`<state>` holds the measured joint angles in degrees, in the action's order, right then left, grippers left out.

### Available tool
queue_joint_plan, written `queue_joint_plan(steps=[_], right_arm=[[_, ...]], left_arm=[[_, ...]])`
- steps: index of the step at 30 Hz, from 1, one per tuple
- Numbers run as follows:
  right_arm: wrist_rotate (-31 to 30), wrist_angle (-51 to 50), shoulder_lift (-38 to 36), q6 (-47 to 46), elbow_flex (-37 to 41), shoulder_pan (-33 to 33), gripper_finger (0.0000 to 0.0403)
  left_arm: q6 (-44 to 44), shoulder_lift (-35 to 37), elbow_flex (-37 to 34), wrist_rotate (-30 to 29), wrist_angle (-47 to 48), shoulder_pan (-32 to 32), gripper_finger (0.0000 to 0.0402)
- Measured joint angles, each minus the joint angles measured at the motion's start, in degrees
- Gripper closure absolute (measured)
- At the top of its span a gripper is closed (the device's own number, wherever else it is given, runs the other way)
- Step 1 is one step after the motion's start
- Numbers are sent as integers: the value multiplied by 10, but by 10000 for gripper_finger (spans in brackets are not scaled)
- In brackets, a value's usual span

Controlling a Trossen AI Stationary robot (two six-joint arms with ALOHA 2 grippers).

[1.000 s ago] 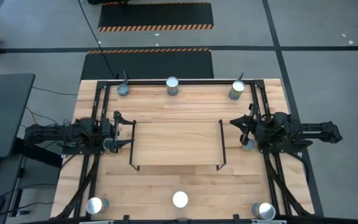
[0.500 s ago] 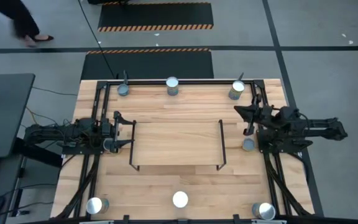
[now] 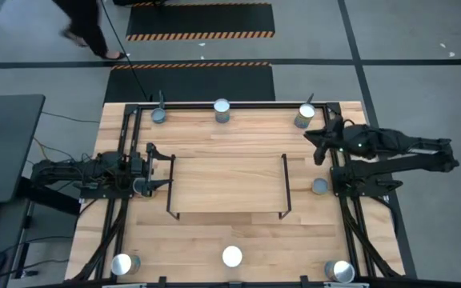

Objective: Pick and place cans onto a shelf
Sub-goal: Put the right canned cherries on the shelf

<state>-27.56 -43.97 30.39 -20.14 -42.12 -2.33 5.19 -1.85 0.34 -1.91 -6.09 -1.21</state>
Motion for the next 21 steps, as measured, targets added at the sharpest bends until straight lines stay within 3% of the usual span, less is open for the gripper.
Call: queue_joint_plan(steps=[4, 8, 17, 21], right_arm=[[74, -144, 56, -63, -69, -1, 270], [164, -223, 118, -86, -118, -1, 201], [244, -451, 221, -162, -158, -15, 57], [307, -446, 233, -193, -139, -14, 15]], left_arm=[[0, 0, 0, 0, 0, 0, 45], [0, 0, 0, 0, 0, 0, 45], [0, 0, 0, 0, 0, 0, 45], [0, 0, 0, 0, 0, 0, 45]])
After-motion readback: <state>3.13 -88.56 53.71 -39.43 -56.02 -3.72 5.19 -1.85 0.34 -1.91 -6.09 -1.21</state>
